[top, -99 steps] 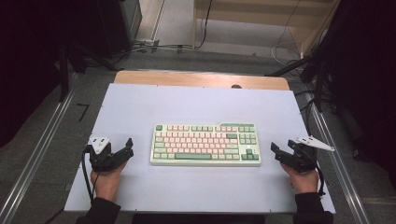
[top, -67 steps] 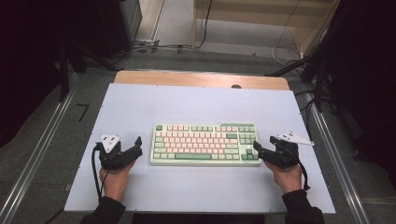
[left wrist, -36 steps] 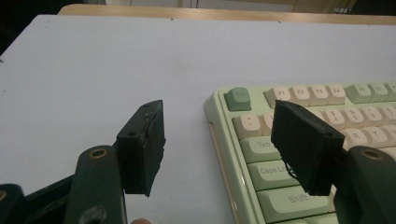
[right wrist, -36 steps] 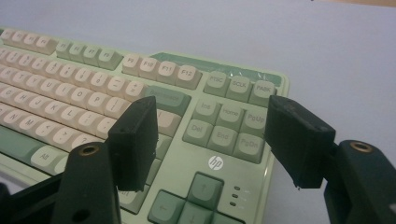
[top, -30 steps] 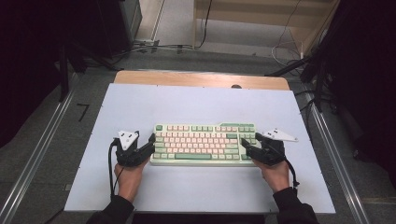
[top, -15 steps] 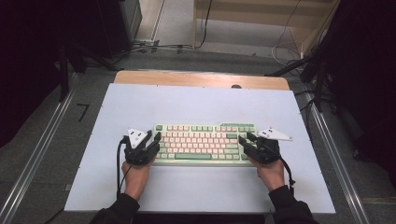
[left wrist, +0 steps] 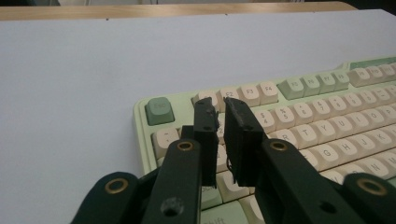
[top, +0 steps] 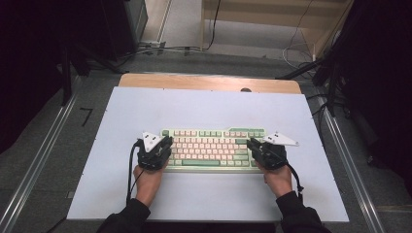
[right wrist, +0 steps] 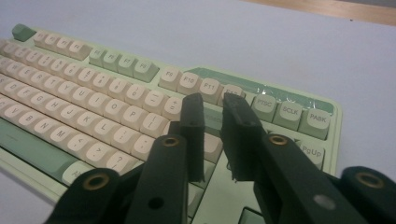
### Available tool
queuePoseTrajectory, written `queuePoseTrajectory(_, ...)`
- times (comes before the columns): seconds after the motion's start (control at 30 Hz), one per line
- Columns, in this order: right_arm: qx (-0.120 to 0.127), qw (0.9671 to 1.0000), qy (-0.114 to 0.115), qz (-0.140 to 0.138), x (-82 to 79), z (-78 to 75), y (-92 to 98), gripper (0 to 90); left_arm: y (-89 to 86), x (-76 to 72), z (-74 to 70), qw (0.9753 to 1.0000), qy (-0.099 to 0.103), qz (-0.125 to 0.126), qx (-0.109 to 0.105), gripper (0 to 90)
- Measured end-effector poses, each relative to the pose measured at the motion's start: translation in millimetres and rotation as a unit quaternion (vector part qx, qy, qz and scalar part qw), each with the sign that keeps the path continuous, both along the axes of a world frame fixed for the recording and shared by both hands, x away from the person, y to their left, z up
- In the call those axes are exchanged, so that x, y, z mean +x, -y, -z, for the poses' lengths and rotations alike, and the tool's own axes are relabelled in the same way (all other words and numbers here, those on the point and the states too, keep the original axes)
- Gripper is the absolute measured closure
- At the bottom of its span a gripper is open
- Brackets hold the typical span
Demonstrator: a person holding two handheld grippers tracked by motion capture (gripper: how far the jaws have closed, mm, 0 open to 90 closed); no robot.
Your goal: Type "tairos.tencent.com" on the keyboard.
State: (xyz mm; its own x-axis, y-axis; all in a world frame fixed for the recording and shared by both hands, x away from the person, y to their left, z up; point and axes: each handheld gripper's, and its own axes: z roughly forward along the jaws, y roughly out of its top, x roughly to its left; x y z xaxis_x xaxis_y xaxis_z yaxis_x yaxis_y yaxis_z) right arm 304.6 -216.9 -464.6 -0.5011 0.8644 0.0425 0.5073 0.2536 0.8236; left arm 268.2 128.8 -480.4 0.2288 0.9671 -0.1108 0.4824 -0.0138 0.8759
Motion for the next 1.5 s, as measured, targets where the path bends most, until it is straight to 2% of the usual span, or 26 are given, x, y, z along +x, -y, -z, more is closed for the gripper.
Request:
queuePoseTrajectory(0.03,0.0,1.0,0.0,0.0,0.0,0.0,0.0,77.7,0.0,0.0,0.0,1.0,0.0,0.0,0.0,86.4)
queuePoseTrajectory(0.1,-0.003,1.0,0.0,0.0,0.1,0.1,-1.8,84.4,2.6,1.4,-0.1,1.0,-0.002,0.006,0.002,89.4)
queuePoseTrajectory(0.17,-0.005,1.0,0.001,-0.001,0.5,0.3,-2.5,87.2,4.7,2.3,-0.1,0.9999,-0.004,0.012,0.001,90.0)
queuePoseTrajectory(0.33,-0.005,1.0,-0.002,-0.002,1.9,1.3,-3.3,87.5,10.0,4.1,0.0,0.9996,-0.008,0.028,-0.001,90.0)
queuePoseTrajectory(0.93,-0.006,1.0,-0.004,-0.004,1.5,1.1,-5.5,87.5,24.8,12.6,2.6,0.9982,-0.024,0.055,-0.01,90.0)
queuePoseTrajectory(1.2,-0.007,1.0,-0.004,-0.004,1.3,1.1,-6.0,87.5,33.5,16.7,4.3,0.9971,-0.028,0.071,-0.002,90.0)
queuePoseTrajectory(1.5,-0.008,1.0,-0.004,-0.003,1.1,1.0,-6.0,87.5,40.3,21.3,5.6,0.9967,-0.033,0.074,-0.004,90.0)
